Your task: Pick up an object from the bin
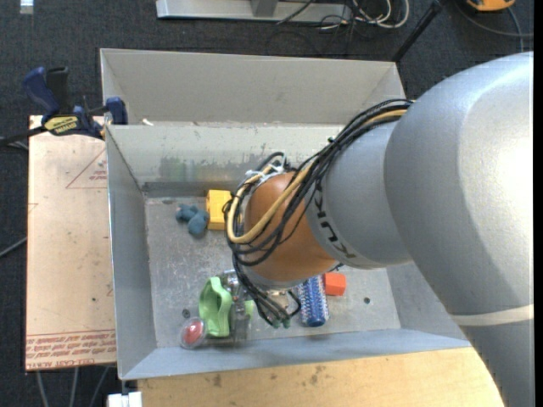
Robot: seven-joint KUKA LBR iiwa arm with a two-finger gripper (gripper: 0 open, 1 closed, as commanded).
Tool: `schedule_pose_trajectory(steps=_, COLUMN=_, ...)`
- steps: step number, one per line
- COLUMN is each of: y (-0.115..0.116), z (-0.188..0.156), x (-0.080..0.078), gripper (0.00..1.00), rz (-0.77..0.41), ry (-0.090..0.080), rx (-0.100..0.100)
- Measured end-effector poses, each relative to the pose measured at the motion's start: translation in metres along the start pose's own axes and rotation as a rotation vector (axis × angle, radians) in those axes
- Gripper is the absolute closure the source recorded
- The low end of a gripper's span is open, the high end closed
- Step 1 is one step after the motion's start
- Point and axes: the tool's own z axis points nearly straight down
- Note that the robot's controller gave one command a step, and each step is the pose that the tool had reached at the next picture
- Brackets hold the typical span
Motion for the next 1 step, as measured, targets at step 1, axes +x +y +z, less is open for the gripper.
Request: schedule_pose_trajectory(steps=1, y=0.0008, z=-0.1134, x=-0.0035, gripper=1.0, rz=0.0, ry=0.003, rx=0.001)
